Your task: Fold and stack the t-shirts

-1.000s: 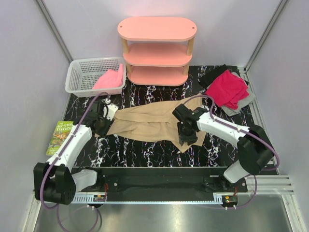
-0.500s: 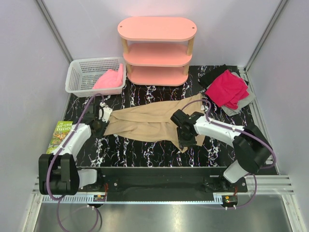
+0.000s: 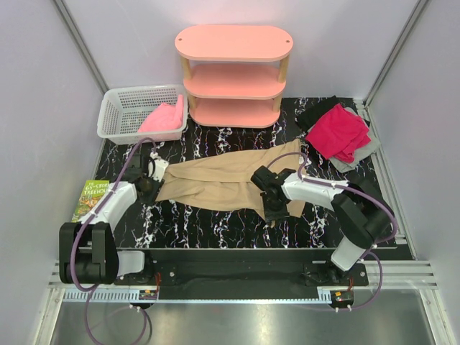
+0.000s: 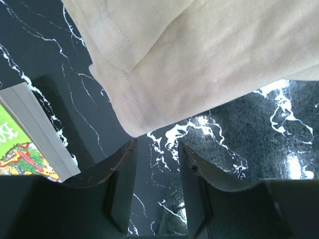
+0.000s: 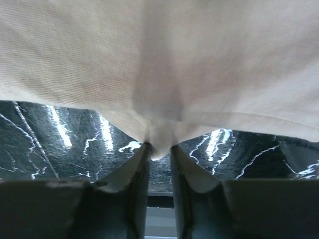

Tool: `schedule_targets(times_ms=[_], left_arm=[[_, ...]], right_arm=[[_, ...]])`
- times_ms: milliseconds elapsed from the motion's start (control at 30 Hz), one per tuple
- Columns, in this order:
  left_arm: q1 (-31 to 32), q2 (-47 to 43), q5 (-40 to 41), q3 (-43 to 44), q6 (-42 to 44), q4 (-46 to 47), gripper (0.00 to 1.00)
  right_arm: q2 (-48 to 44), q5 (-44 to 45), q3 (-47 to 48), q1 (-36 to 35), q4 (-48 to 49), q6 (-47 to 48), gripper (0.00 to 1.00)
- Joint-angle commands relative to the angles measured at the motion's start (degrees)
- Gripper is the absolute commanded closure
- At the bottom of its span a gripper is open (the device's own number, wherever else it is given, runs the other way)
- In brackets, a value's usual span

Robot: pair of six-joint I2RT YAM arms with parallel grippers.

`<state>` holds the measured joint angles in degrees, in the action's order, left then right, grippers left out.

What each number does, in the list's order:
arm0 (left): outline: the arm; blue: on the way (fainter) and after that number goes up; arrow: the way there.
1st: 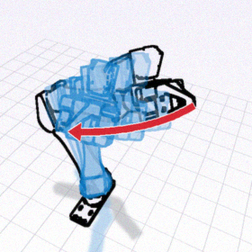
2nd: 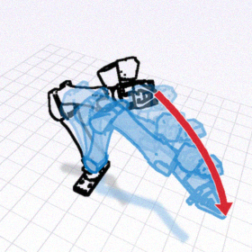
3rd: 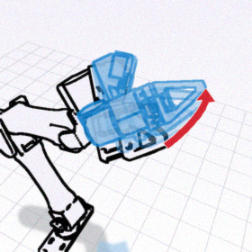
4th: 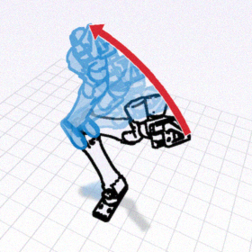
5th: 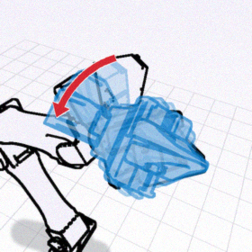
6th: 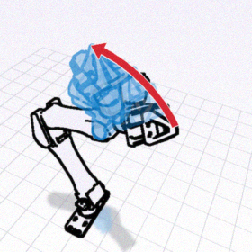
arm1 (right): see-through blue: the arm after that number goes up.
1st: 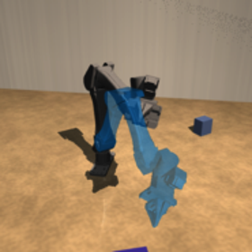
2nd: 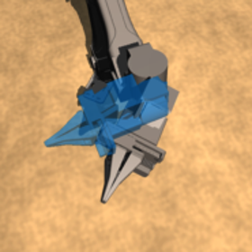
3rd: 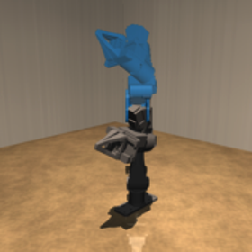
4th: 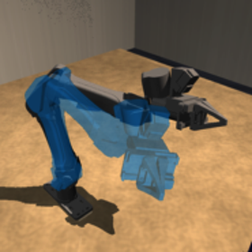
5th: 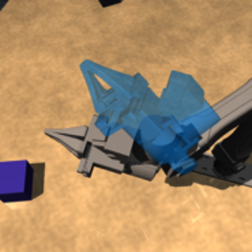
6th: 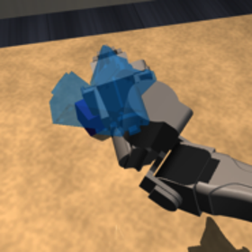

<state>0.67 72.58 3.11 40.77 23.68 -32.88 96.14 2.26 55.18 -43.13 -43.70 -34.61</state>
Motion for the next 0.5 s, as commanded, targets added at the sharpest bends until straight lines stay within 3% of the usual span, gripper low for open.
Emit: schedule_targets(times_ms=[0,200,467], left_arm=[[-0.32,2.91,-1.88,0.27,-0.74,3.61,0.57],[-0.32,9.68,-2.76,2.03,-1.01,6.16,0.56],[-0.32,13.12,-2.76,6.51,-0.65,4.94,0.58]], right_arm=[[3.53,0.46,-0.51,-0.55,4.24,-0.81,0.77],[-0.59,-0.59,-2.61,-0.55,2.75,-2.65,1.0],[-17.53,-3.48,-6.48,-0.81,-6.29,-8.27,1.0]])
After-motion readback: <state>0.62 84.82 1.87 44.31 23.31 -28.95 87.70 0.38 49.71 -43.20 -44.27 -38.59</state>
